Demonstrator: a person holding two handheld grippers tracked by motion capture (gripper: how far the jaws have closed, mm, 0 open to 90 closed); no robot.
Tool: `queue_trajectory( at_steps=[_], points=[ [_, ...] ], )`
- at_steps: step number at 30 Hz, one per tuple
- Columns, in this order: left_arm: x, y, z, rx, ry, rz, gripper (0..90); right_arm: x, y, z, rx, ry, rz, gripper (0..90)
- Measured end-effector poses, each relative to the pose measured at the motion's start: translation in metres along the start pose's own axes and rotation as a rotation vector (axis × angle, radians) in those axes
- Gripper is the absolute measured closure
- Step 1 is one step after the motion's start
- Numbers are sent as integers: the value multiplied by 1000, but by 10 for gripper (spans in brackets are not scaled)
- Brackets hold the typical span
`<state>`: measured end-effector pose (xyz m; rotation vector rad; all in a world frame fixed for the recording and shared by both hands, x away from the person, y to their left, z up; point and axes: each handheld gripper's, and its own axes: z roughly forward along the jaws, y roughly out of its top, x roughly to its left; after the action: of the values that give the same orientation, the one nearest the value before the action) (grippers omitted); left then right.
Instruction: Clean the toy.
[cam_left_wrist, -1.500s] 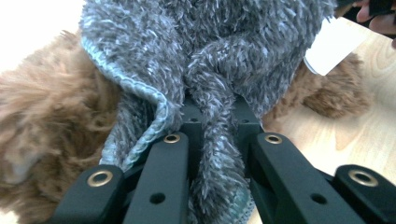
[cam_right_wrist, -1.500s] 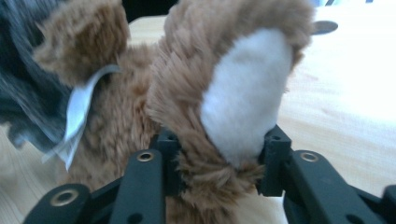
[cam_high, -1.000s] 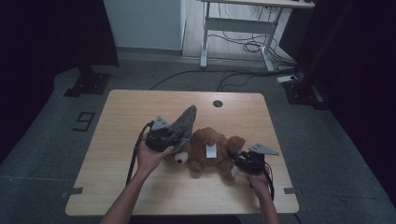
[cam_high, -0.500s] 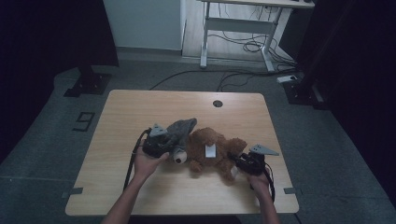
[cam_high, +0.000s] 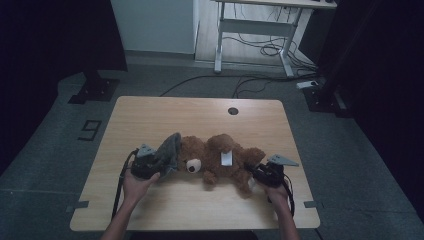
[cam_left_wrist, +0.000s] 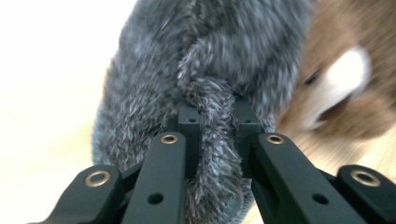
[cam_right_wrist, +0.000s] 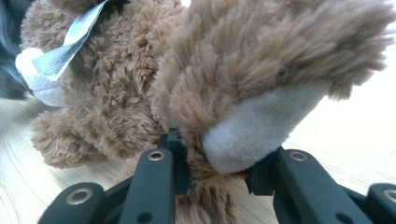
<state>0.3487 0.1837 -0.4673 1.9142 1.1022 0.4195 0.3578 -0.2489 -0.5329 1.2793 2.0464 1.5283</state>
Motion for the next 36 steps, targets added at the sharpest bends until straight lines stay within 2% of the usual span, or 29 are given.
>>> queue_trajectory(
  at_steps=[2, 3, 4, 6, 10, 13, 14, 15, 16, 18, 20, 21, 23, 24, 27, 30, 31, 32, 36],
  points=[
    [-13, 16, -7, -25, 1, 54, 786, 0, 0, 0, -4, 0, -3, 681],
    [-13, 16, -7, -25, 1, 54, 786, 0, 0, 0, -4, 0, -3, 681],
    [-30, 32, -7, -46, -8, 96, 786, 0, 0, 0, -8, -2, -4, 681],
    [-47, 46, 0, -45, -33, 129, 786, 0, 0, 0, -7, -1, -6, 681],
    [-76, 65, 30, -9, -71, 169, 785, 1, 0, 0, -11, -2, -10, 682],
    [-85, 62, 59, 52, -32, 194, 785, 1, 0, 0, -12, -5, -14, 682],
    [-85, 62, 59, 52, -32, 194, 785, 1, 0, 0, -9, -9, -13, 683],
    [-83, 49, 74, 84, -16, 212, 786, 1, 0, 0, -8, -10, -9, 683],
    [-79, 43, 75, 68, -26, 197, 787, 0, 0, 0, -6, -7, -8, 683],
    [-68, 39, 68, 46, -73, 136, 790, 1, 0, 0, -2, 3, -12, 684],
    [-66, 39, 63, 44, -69, 135, 790, 2, 0, 1, -3, 7, -12, 685],
    [-61, 38, 55, 46, -54, 140, 789, 2, 0, 1, -3, 4, -11, 685],
    [-58, 38, 50, 44, -45, 141, 789, 2, 0, 1, -3, 3, -9, 685],
    [-51, 37, 41, 37, -21, 133, 788, 3, 0, 0, -1, 1, -11, 685],
    [-34, 32, 31, 29, 30, 113, 788, 2, 0, 0, -3, -2, -8, 685],
    [-14, 18, 29, 47, 45, 72, 788, 2, 0, 1, -1, 0, -6, 685],
    [-14, 18, 29, 47, 45, 72, 788, 2, 0, 1, -1, 0, -6, 685],
    [-4, 7, 31, 62, 54, 41, 789, 2, 0, 2, -1, -1, -5, 686],
    [11, -18, 42, 127, 67, -31, 791, 1, -1, 3, 5, -2, -3, 687]
  ],
)
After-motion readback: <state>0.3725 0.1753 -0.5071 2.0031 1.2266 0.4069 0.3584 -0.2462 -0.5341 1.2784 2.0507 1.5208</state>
